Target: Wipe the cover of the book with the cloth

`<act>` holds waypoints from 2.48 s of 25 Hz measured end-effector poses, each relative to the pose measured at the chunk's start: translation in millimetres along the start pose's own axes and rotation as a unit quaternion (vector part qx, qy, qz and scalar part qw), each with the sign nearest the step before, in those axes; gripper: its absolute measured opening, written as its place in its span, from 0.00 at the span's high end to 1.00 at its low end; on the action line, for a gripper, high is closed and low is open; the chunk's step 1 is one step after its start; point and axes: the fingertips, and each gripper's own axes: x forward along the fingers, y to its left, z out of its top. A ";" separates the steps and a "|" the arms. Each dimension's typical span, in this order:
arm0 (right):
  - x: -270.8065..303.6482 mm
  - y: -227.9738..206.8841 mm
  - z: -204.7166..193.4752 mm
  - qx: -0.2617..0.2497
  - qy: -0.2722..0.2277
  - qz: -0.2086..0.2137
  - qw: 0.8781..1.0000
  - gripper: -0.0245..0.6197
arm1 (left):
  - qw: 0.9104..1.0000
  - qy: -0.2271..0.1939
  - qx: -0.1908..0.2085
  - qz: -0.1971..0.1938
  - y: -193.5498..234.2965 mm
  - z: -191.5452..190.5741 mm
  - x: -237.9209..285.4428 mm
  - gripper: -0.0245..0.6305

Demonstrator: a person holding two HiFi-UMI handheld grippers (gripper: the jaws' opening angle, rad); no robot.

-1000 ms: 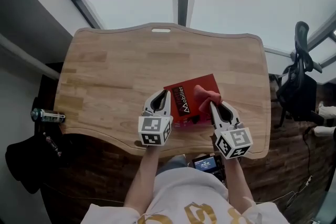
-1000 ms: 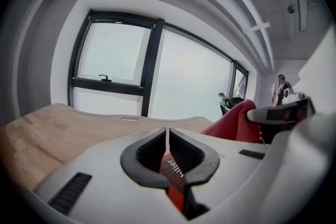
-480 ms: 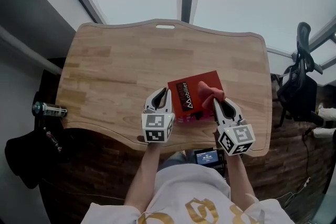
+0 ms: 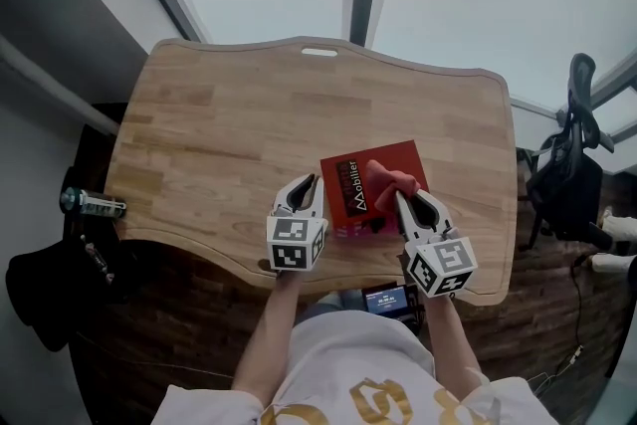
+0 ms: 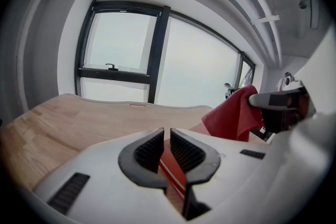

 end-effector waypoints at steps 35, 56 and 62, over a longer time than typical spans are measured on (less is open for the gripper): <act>83.4 22.8 -75.4 -0.026 0.106 0.089 0.990 0.87 | 0.992 0.101 -0.070 -0.031 6.0 -81.3 53.6 0.77; 134.5 46.4 -91.3 -0.053 0.137 0.157 0.977 0.87 | 0.986 0.116 -0.108 -0.056 5.5 -86.6 63.9 0.78; 141.6 49.1 -94.9 -0.053 0.147 0.166 0.974 0.87 | 0.983 0.120 -0.118 -0.068 2.5 -86.3 64.8 0.84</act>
